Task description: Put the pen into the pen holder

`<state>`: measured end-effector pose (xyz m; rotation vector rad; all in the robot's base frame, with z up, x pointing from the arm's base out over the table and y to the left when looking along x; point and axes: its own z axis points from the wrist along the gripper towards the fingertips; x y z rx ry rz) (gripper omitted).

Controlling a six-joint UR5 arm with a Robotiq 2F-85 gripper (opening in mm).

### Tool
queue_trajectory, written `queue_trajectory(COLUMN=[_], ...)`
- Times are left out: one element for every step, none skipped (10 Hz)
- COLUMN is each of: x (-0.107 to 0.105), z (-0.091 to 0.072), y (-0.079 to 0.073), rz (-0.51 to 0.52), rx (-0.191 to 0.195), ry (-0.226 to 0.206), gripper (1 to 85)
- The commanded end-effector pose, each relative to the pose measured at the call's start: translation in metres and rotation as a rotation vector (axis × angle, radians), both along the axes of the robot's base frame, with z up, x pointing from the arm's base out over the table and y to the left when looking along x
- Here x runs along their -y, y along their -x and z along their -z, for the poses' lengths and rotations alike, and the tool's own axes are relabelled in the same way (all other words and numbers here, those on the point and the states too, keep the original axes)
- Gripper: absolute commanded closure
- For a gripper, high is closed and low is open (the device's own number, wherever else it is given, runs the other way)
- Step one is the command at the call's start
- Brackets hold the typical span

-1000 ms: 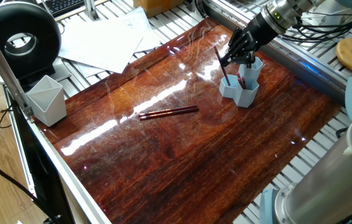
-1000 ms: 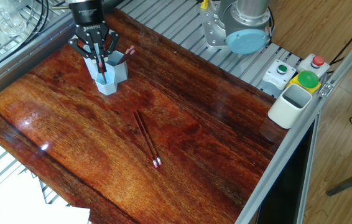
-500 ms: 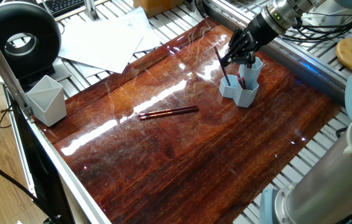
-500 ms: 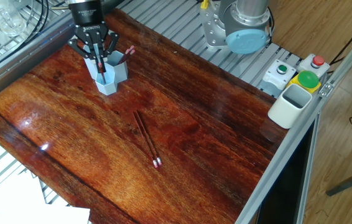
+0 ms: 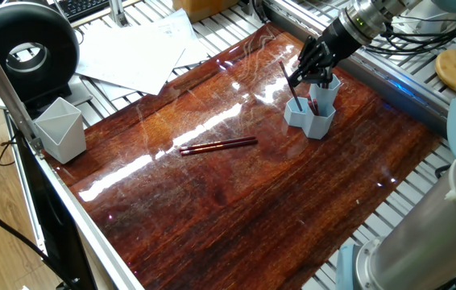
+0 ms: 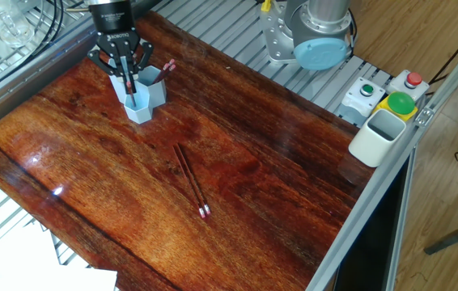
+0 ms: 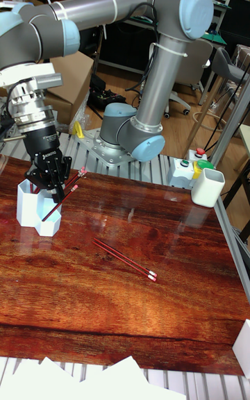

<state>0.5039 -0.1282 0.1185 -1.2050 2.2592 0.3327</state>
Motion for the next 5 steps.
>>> queue_trajectory(x=[0.0011, 0.0019, 0.0034, 0.0034, 0.0039], z=[-0.0036, -0.0022, -0.0002, 0.0000, 0.0000], y=[-0.0025, -0.0010, 0.0015, 0.0013, 0.0006], rz=[0.015, 0.019, 0.017, 0.021, 0.025], rx=[0.006, -0.003, -0.014, -0.016, -0.015], ry=[-0.011, -0.009, -0.002, -0.003, -0.003], gripper=[84.7, 84.7, 84.7, 84.7, 84.7])
